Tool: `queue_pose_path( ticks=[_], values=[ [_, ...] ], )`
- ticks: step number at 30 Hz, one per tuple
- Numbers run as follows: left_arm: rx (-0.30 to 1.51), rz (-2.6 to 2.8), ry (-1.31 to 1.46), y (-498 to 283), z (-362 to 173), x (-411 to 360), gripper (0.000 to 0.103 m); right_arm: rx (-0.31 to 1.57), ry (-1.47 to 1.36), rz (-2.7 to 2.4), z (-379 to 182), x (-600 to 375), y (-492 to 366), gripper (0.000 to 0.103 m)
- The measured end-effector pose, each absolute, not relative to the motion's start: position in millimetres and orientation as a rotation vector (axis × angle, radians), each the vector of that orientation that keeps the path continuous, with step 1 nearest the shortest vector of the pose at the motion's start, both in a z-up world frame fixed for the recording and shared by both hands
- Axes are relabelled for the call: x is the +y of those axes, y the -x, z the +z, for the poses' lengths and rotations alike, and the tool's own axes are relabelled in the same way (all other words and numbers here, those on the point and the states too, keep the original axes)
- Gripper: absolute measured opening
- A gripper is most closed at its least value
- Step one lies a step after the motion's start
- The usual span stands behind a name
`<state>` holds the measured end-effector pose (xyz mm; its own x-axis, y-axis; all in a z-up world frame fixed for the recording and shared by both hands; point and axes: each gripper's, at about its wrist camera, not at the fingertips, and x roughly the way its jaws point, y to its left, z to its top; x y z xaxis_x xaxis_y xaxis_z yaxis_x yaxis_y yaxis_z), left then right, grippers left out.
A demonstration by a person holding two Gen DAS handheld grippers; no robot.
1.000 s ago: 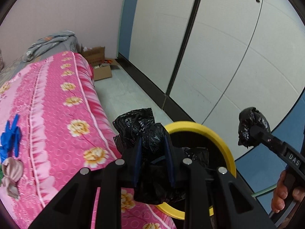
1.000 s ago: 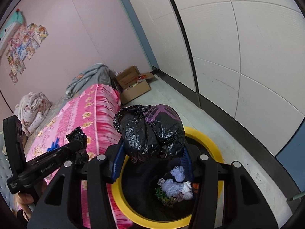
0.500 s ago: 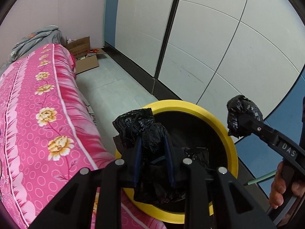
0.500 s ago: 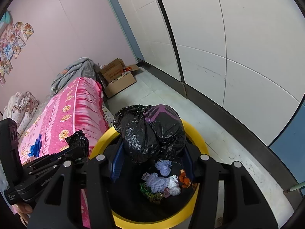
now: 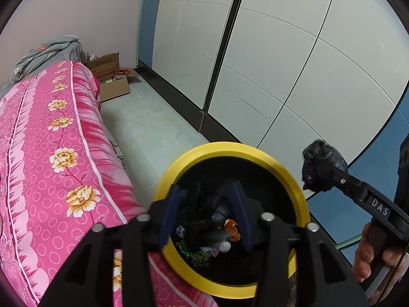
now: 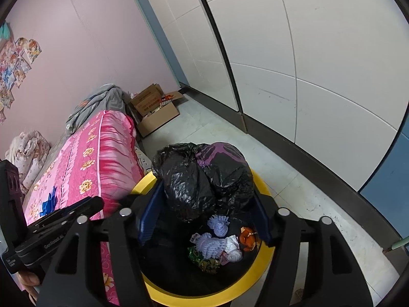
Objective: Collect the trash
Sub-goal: 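Open both tools to drop the black bags into the bin, then move both tools back over the remaining trash on the bed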
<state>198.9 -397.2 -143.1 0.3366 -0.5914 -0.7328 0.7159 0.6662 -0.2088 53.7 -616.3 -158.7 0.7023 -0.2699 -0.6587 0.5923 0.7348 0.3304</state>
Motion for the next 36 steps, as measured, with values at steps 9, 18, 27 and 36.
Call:
queue_pose_path(
  ticks=[9, 18, 27, 36],
  values=[
    [0.835, -0.857, -0.117, -195, -122, -378, 0.074, 0.578, -0.552, -0.535, -140, -611, -44, 0.077],
    [0.766, -0.804, -0.084, -193, -92, -330, 0.078, 0.570, -0.545, -0.461, -121, -591, -50, 0.079],
    [0.697, -0.733, -0.071, -181, -66, -254, 0.079, 0.578, -0.507, -0.289, -97, -543, -72, 0.083],
    [0.662, -0.653, -0.062, -169, -55, -159, 0.079, 0.612, -0.419, -0.070, -73, -466, -112, 0.088]
  ],
)
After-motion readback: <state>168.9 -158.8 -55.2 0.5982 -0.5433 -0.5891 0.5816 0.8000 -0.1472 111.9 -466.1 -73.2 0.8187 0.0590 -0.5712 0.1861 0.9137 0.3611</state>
